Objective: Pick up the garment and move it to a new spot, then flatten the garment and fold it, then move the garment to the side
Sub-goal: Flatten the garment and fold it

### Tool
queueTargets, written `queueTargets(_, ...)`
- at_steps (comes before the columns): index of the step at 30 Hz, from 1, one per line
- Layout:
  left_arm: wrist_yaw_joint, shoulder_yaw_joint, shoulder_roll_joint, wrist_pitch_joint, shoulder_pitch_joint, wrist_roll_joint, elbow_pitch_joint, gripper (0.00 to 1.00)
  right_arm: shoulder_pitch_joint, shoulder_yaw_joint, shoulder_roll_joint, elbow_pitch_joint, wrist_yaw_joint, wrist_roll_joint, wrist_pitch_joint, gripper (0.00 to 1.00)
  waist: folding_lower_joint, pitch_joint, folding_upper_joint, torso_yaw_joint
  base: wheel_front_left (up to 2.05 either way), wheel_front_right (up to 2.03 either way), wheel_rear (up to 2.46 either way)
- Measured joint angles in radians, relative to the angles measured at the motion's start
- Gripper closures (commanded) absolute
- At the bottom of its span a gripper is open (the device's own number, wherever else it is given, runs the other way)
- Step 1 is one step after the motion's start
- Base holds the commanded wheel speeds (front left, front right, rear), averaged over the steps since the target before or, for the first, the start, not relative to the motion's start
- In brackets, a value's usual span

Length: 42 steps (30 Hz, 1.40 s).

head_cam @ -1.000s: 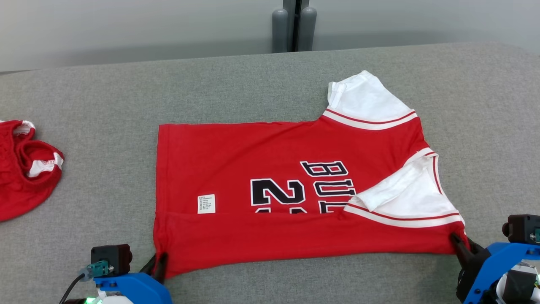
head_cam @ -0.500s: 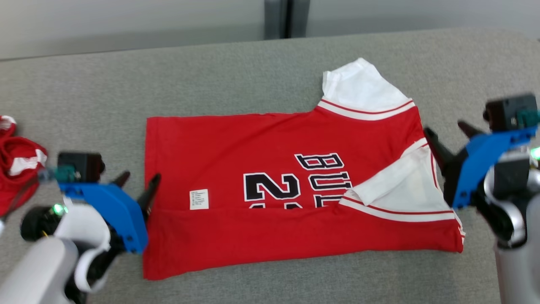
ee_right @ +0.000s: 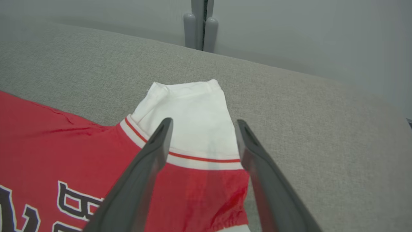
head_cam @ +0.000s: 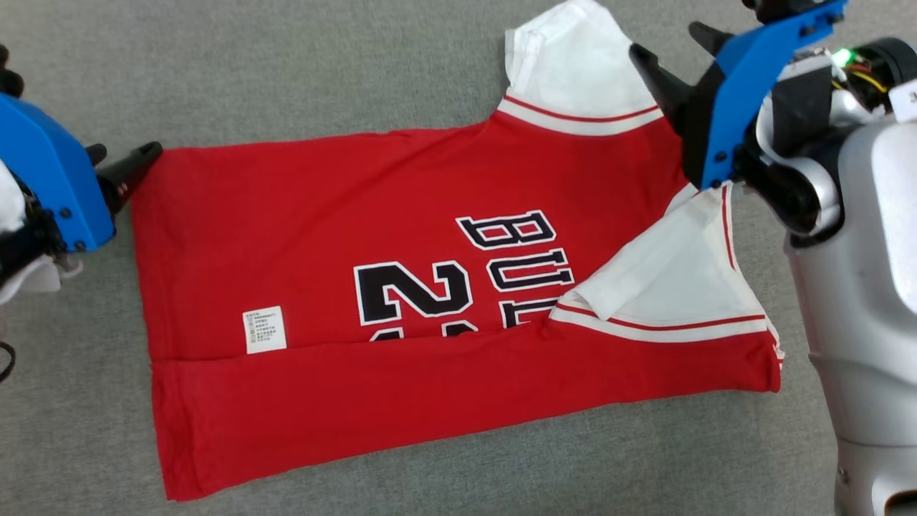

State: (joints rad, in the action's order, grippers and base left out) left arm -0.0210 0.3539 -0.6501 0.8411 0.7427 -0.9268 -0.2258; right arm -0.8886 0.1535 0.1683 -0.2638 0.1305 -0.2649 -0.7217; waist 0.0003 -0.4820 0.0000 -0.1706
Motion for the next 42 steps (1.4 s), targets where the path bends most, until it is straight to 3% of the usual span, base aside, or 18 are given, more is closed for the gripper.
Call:
queueTargets(5, -0.044, 0.0, -0.007, 0.114, 0.043, -0.036, -0.007, 0.0, -0.07, 0.025, 0.003, -0.06, 0.0, -0.013, 0.033, 0.0, -0.0001, -0.05, 0.0, -0.009, 0.0, 0.0, 0.0)
queueTargets(12, -0.07, 0.031, -0.046, 0.151, 0.059, 0.016, 0.012, 0.0, -0.131, 0.026, 0.005, -0.146, 0.0, -0.028, 0.082, 0.0, -0.0002, -0.08, 0.0001, -0.024, 0.0, 0.0, 0.0)
queueTargets(13, -0.07, 0.04, -0.052, 0.147, 0.06, 0.028, 0.016, 0.66, -0.135, 0.025, 0.009, -0.155, 0.0, -0.028, 0.082, 0.0, -0.0003, -0.082, 0.0, -0.023, 0.0, 0.0, 0.0)
queueTargets(14, -0.074, 0.046, -0.055, 0.153, 0.059, 0.033, 0.016, 1.0, -0.138, 0.023, 0.013, -0.167, 0.0, -0.028, 0.082, 0.0, -0.0003, -0.084, 0.0, -0.021, 0.0, 0.0, 0.0)
queueTargets(20, -0.047, 0.064, -0.03, 0.088, 0.044, 0.05, 0.067, 1.0, -0.186, -0.006, 0.035, -0.257, 0.0, 0.002, 0.102, 0.0, -0.0003, -0.093, 0.0, 0.02, 0.0, 0.0, 0.0)
queueTargets(30, 0.034, 0.133, 0.096, -0.052, 0.058, 0.091, 0.113, 1.0, -0.316, -0.123, 0.049, -0.473, 0.0, 0.141, 0.133, 0.0, -0.0003, -0.13, 0.0, 0.154, 0.0, 0.0, 0.0)
queueTargets(34, 0.055, 0.146, 0.13, -0.097, 0.072, 0.101, 0.101, 1.0, -0.324, -0.115, 0.056, -0.541, 0.0, 0.179, 0.104, 0.0, -0.0003, -0.154, 0.0, 0.194, 0.0, 0.0, 0.0)
queueTargets(35, 0.058, 0.145, 0.136, -0.108, 0.074, 0.101, 0.096, 1.0, -0.331, -0.111, 0.059, -0.548, -0.001, 0.179, 0.097, 0.48, -0.0003, -0.159, 0.0001, 0.2, 0.0, 0.0, 0.0)
queueTargets(36, 0.058, 0.144, 0.144, -0.12, 0.074, 0.101, 0.09, 1.0, -0.342, -0.106, 0.061, -0.553, -0.001, 0.176, 0.097, 0.88, -0.0005, -0.163, 0.0, 0.204, 0.0, 0.0, 0.0)
queueTargets(37, 0.061, 0.144, 0.148, -0.132, 0.074, 0.101, 0.083, 1.0, -0.344, -0.1, 0.062, -0.553, -0.001, 0.173, 0.106, 1.0, -0.0005, -0.166, 0.0, 0.207, 0.0, 0.0, 0.0)
queueTargets(42, 0.063, 0.119, 0.163, -0.231, 0.063, 0.109, 0.035, 1.0, -0.335, -0.086, 0.072, -0.553, 0.0, 0.148, 0.185, 1.0, -0.0004, -0.149, 0.0, 0.194, 0.0, 0.0, 0.0)
